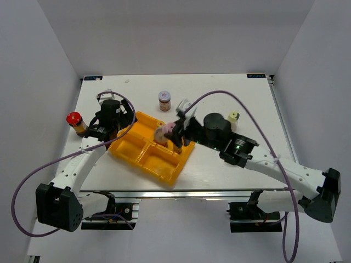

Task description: Organize the condiment bottles

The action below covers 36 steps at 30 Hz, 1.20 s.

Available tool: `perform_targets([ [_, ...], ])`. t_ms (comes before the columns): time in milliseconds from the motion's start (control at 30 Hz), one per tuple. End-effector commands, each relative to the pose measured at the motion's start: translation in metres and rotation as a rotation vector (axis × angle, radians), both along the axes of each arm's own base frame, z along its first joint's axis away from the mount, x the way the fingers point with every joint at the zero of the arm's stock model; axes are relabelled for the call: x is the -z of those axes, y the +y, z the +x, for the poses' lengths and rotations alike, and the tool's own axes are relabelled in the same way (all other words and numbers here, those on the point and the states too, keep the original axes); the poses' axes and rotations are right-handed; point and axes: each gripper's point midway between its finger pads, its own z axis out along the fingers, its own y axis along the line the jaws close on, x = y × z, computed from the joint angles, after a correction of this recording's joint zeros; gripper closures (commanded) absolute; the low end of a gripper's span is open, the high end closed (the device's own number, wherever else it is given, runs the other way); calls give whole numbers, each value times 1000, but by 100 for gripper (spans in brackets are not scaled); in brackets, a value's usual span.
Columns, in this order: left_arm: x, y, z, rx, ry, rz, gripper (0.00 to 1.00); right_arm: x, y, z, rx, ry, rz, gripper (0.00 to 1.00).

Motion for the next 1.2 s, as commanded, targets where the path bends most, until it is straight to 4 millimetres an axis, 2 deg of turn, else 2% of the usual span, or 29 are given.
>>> perform_targets([
  [0, -13, 0, -1, -2, -49, -22, 2, 37, 32, -40, -191, 18, -103, 82],
  [67, -11, 1, -1, -4, -45, -20, 2, 47, 41, -43, -191, 29, -124, 82],
  [100, -11, 1, -1, -4, -45, -18, 2, 59, 49, -48, -199, 43, -148, 82],
  [200, -10, 0, 0, -2, -41, -18, 2, 84, 61, -45, -159, 49, -219, 82],
  [400, -5, -1, -2, 9, -32, -21, 2, 127, 81, -21, -46, 71, -288, 81],
  [567, -4, -1, -4, 9, -29, -20, 2, 165, 95, -27, -80, 150, -331, 81],
  [633, -3, -1, -4, 8, -29, -22, 2, 172, 97, -28, -90, 159, -342, 79],
  [767, -2, -1, -4, 8, -26, -22, 2, 192, 100, -25, -61, 199, -365, 65],
  [833, -3, 0, -4, 6, -29, -22, 2, 196, 100, -25, -56, 210, -374, 49],
  [900, -3, -1, -4, 9, -29, -20, 2, 195, 99, -25, -51, 213, -373, 41],
  [1000, -3, 0, -4, 8, -29, -19, 2, 183, 96, -27, -54, 214, -357, 30],
  [1033, -4, 0, -3, 7, -31, -19, 2, 177, 96, -29, -59, 214, -343, 27],
  [1067, -4, -1, -3, 8, -31, -19, 2, 162, 94, -30, -63, 202, -312, 12],
  [1133, -5, -1, -3, 10, -32, -19, 2, 149, 88, -33, -62, 197, -287, 11],
  [1167, -6, -1, -2, 10, -33, -20, 2, 128, 83, -34, -62, 179, -245, 11],
])
